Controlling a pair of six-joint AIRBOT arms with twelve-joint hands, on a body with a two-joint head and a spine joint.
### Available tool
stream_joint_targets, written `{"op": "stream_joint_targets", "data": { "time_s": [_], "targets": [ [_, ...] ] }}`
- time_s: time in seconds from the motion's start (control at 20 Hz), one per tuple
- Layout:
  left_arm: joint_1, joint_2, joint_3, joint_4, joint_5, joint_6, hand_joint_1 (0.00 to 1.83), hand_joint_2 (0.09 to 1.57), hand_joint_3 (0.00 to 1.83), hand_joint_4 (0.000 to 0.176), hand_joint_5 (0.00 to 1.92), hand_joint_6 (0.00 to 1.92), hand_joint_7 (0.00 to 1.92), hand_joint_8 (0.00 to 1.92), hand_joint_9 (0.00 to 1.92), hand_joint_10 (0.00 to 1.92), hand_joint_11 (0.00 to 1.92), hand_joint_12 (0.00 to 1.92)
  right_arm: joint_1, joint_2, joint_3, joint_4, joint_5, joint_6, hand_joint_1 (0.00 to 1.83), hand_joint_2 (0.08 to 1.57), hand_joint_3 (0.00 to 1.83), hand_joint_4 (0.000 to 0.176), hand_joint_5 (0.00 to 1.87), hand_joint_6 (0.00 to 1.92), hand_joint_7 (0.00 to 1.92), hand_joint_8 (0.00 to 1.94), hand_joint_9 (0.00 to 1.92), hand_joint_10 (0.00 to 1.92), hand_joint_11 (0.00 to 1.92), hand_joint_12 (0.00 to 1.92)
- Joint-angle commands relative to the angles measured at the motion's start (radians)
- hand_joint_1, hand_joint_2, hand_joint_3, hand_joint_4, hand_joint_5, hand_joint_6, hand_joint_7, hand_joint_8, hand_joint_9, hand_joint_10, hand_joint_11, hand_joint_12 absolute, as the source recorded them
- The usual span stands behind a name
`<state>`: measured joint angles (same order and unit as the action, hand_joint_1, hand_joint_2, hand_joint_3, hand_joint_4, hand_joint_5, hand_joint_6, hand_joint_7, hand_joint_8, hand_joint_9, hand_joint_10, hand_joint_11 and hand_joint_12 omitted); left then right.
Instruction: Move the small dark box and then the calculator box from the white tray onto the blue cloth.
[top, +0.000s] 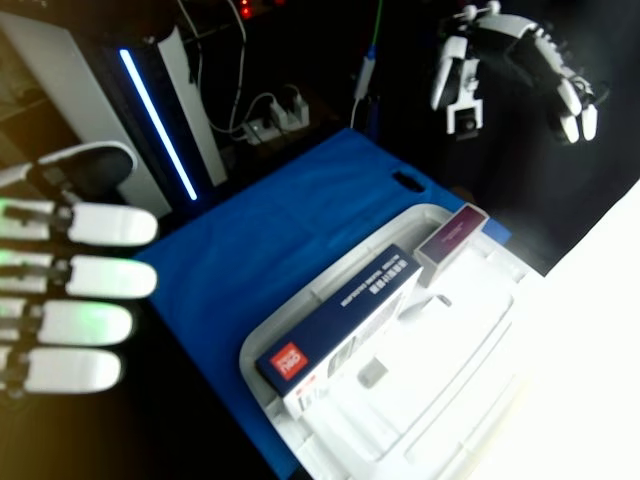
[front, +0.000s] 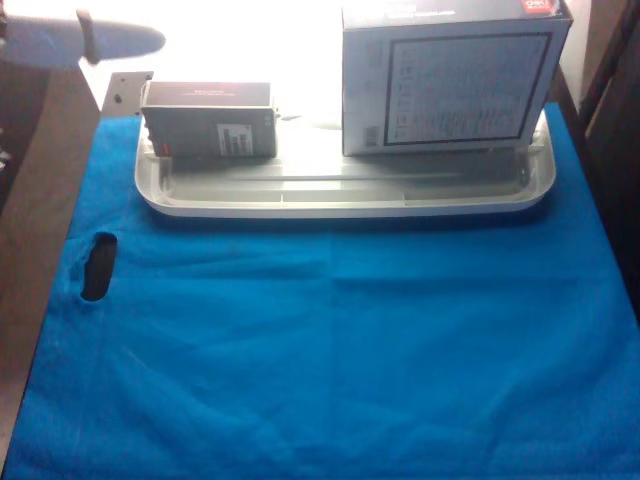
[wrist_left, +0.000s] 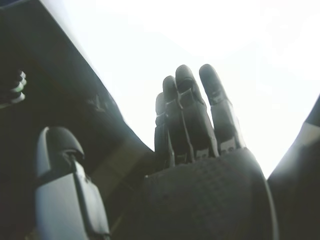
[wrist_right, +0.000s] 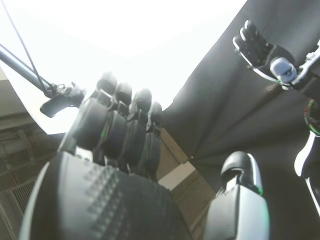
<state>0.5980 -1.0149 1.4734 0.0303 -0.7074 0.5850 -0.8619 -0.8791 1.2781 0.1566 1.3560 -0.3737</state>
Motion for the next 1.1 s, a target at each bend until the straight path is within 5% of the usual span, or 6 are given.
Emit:
{"op": "stream_joint_targets", "data": {
  "time_s": [0.0,0.2,0.35,0.65,0.85,1.05],
  "targets": [
    [-0.033,-0.004,0.008,0.018,-0.026,-0.015,0.89,0.81,0.0,0.0,0.37,0.0,0.39,0.0,0.39,0.0,0.14,0.84,0.017,0.0,0.007,0.028,0.113,0.004,0.47,0.89,0.0,0.0,0.47,0.0,0.55,0.0,0.44,0.0,0.44,0.01],
    [-0.115,-0.016,0.04,0.273,0.118,-0.156,0.8,0.8,0.0,0.0,0.26,0.0,0.28,0.0,0.37,0.01,0.15,0.87,0.017,0.0,0.007,0.028,0.113,0.004,0.45,0.91,0.01,0.0,0.46,0.0,0.54,0.0,0.43,0.0,0.43,0.0],
    [-0.151,-0.041,0.061,0.357,0.191,-0.171,0.72,0.83,0.0,0.0,0.19,0.0,0.27,0.0,0.39,0.0,0.15,0.73,0.017,-0.001,0.007,0.028,0.113,0.004,0.45,0.91,0.0,0.0,0.46,0.0,0.54,0.0,0.43,0.0,0.44,0.0],
    [-0.152,-0.1,0.099,0.401,0.255,-0.172,0.94,0.79,0.0,0.0,0.27,0.0,0.45,0.0,0.67,0.03,0.47,0.85,0.017,-0.006,0.007,0.028,0.113,0.004,0.43,0.92,0.0,0.0,0.48,0.0,0.54,0.0,0.43,0.0,0.44,0.0],
    [-0.152,-0.127,0.111,0.452,0.302,-0.172,1.04,0.81,0.0,0.0,0.49,0.0,0.86,0.01,1.0,0.08,0.76,0.92,0.017,-0.009,0.007,0.028,0.113,0.004,0.42,0.92,0.0,0.0,0.49,0.01,0.52,0.0,0.42,0.0,0.45,0.01],
    [-0.152,-0.152,0.135,0.461,0.327,-0.172,1.1,0.81,0.0,0.0,0.57,0.02,0.88,0.01,1.01,0.07,0.79,0.94,0.017,-0.01,0.007,0.028,0.113,0.004,0.45,0.91,0.0,0.0,0.5,0.0,0.54,0.01,0.44,0.0,0.46,0.01]
  ]
}}
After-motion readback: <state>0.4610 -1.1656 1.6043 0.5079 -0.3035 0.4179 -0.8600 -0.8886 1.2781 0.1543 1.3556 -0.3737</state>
